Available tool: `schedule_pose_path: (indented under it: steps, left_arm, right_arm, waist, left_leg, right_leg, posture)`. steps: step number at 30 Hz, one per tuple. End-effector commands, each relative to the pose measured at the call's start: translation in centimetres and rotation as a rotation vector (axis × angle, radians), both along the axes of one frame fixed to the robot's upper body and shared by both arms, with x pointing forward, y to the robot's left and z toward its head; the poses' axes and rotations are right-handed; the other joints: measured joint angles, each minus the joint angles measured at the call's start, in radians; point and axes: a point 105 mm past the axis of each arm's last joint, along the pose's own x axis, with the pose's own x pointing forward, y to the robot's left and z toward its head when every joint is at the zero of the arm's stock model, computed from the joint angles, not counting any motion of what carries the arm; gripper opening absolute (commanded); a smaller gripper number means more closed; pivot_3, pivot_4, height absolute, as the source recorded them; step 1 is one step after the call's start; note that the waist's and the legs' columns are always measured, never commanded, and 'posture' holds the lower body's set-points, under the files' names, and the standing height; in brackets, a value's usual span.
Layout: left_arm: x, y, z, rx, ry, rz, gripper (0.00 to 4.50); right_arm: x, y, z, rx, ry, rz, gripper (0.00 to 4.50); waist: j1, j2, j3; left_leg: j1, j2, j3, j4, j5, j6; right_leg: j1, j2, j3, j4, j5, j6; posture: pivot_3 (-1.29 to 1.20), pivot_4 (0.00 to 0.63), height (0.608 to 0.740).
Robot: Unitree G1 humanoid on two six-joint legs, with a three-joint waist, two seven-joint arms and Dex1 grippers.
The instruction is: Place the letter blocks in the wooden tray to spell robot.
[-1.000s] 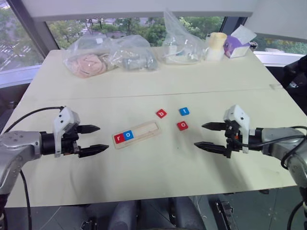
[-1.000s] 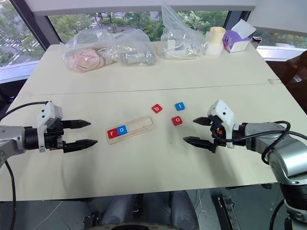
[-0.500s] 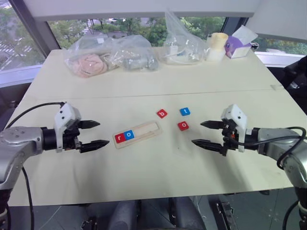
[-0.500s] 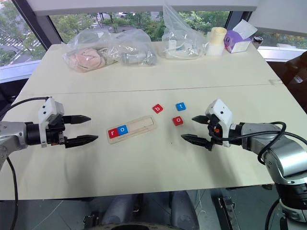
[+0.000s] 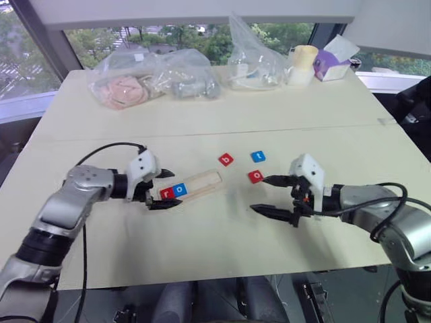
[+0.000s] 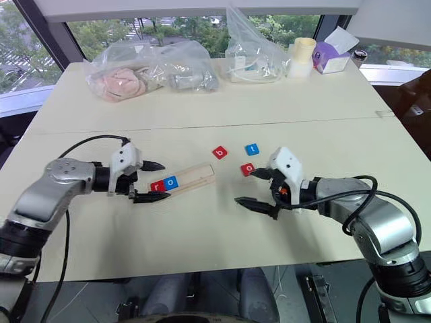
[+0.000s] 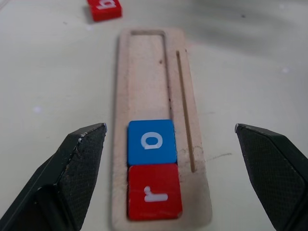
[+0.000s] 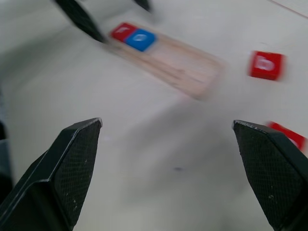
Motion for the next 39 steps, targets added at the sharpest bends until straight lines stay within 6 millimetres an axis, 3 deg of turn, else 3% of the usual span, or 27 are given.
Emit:
schedule_pose_path:
  steps: [1, 13, 18, 21, 22, 23, 34, 39]
  left_arm:
    - [0.3, -0.4, 0.0, 0.028, -0.034, -0.034, 4.5]
    - [0.5, 0.0, -3.3, 0.155, -0.001, -0.041, 4.5]
    - [0.1, -0.1, -3.9, 0.132, 0.05, -0.034, 4.5]
    - [0.0, -0.2, -4.0, 0.121, 0.049, -0.028, 3.62]
    - [0.0, -0.5, -3.7, 0.099, 0.049, -0.028, 3.21]
    - [0.0, -0.7, -3.5, 0.084, 0.049, -0.029, 3.13]
    - [0.6, -1.4, 0.8, -0.002, -0.067, -0.177, 3.13]
    - [0.8, -1.2, 0.9, 0.095, -0.089, -0.317, 3.13]
  right_arm:
    - [-1.3, 1.3, 0.8, 0.018, -0.017, 0.049, 4.46]
    - [-1.3, 1.5, 0.3, 0.01, -0.011, 0.014, 4.46]
    - [-1.1, 1.3, 0.3, 0.003, -0.016, 0.001, 4.46]
    - [-0.9, 1.1, 0.3, -0.001, -0.019, -0.007, 4.5]
    - [-0.8, 1.0, 0.3, -0.004, -0.02, -0.012, 4.5]
    - [-0.7, 0.9, 0.2, -0.007, -0.02, -0.014, 4.5]
    - [0.1, 0.3, -0.1, -0.018, -0.021, -0.034, 4.5]
    - [0.4, -0.2, -0.2, -0.021, -0.019, -0.054, 4.5]
  waist:
    - [0.001, 0.0, 0.0]
    - [0.003, 0.0, -0.001]
    - [0.003, 0.0, -0.002]
    - [0.003, 0.001, -0.003]
    - [0.004, 0.001, -0.003]
    - [0.005, 0.001, -0.003]
    - [0.006, 0.0, -0.003]
    - [0.004, 0.0, -0.003]
  left_leg:
    - [0.0, 0.0, 0.0, 0.0, 0.0, 0.0]
    - [0.0, 0.0, 0.0, 0.001, 0.0, 0.0]
    - [0.002, 0.0, 0.0, 0.002, 0.0, 0.0]
    - [0.002, 0.0, 0.0, 0.002, 0.0, 0.0]
    - [0.002, 0.0, 0.0, 0.002, 0.0, 0.0]
    - [0.002, 0.0, 0.0, 0.002, 0.0, 0.0]
    - [0.001, 0.0, -0.001, 0.003, 0.0, 0.0]
    - [0.0, 0.0, 0.0, 0.003, 0.0, 0.0]
  right_leg:
    - [0.0, 0.0, 0.0, 0.0, 0.0, 0.0]
    - [0.001, 0.0, 0.0, 0.001, 0.0, 0.0]
    - [0.002, 0.0, 0.0, 0.001, 0.0, 0.0]
    - [0.003, 0.0, 0.0, 0.001, 0.0, 0.0]
    - [0.003, 0.0, 0.0, 0.001, 0.0, 0.0]
    - [0.003, 0.0, 0.0, 0.001, 0.0, 0.0]
    - [0.002, 0.0, -0.001, 0.001, 0.0, 0.0]
    - [0.002, 0.0, -0.001, 0.001, 0.0, 0.0]
  posture:
    - [0.0, 0.15, 0.74]
    - [0.0, 0.15, 0.74]
    - [0.0, 0.15, 0.74]
    - [0.0, 0.15, 0.74]
    - [0.0, 0.15, 0.74]
    - [0.0, 0.15, 0.74]
    - [0.0, 0.15, 0.74]
    - [0.0, 0.15, 0.74]
